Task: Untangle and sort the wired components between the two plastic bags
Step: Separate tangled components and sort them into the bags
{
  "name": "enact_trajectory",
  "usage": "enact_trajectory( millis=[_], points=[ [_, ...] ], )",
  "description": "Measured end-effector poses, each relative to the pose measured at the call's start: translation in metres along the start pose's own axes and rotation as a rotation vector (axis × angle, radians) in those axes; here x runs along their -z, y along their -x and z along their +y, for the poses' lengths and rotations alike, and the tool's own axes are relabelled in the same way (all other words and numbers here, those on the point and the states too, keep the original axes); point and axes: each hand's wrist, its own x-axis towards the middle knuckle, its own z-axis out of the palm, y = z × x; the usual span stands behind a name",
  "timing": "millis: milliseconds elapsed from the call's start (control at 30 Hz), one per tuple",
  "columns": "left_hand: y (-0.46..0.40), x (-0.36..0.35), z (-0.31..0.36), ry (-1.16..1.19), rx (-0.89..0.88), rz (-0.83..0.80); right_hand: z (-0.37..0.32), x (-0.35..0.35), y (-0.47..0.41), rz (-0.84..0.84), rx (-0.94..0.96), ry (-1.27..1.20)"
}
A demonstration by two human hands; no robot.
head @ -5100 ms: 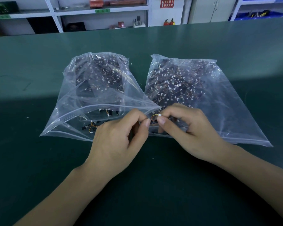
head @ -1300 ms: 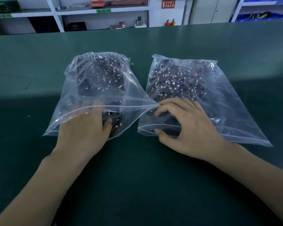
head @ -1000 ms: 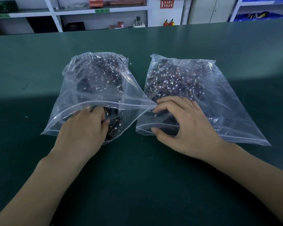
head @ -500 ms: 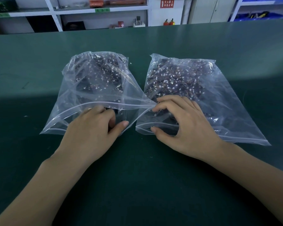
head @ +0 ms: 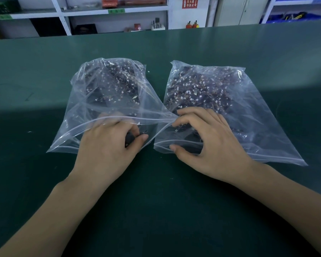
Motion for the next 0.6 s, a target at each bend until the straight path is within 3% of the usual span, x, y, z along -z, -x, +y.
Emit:
enact_trajectory(
  millis=[267, 400, 600],
  points=[
    [0.002, 0.001, -0.001, 0.058, -0.093, 0.273, -0.003, 0.001, 0.0, 0.038, 0.042, -0.088],
    [0.005, -0.005, 0.01, 0.229, -0.264, 0.282, -0.004, 0.001, 0.0, 0.066, 0.055, -0.17],
    [0.012, -0.011, 0.027, 0.389, -0.373, 0.289, -0.001, 0.0, 0.0, 0.082, 0.082, -0.231]
  ],
)
